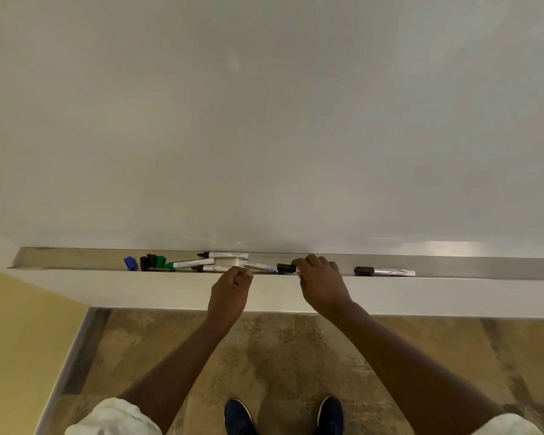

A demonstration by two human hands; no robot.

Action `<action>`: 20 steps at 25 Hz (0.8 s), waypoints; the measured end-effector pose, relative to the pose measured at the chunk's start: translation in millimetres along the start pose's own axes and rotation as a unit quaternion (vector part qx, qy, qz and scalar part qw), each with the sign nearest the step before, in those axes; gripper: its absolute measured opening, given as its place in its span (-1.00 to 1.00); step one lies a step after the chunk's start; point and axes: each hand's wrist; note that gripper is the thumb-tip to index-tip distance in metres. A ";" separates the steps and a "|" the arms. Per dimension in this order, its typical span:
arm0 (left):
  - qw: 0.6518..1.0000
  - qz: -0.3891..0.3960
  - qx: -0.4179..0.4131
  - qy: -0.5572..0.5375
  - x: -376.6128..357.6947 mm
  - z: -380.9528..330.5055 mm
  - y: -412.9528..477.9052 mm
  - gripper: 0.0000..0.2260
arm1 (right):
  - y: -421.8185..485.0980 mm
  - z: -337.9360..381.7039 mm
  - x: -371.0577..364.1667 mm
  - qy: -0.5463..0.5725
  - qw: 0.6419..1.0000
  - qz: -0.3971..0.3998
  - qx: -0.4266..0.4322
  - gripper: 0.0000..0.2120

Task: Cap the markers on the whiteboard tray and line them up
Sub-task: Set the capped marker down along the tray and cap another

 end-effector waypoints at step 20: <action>0.929 0.020 -0.167 0.330 12.2 45.9 10.8 -0.84 | -26.8 -73.1 -28.0 -0.027 0.997 -0.019 -0.071 -0.68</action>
Point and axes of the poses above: each hand's wrist, its own y-axis towards the middle knuckle, its own x-axis out of the back of the hand, z = x × y, and after that the axes turned 13 degrees about -y, right-handed
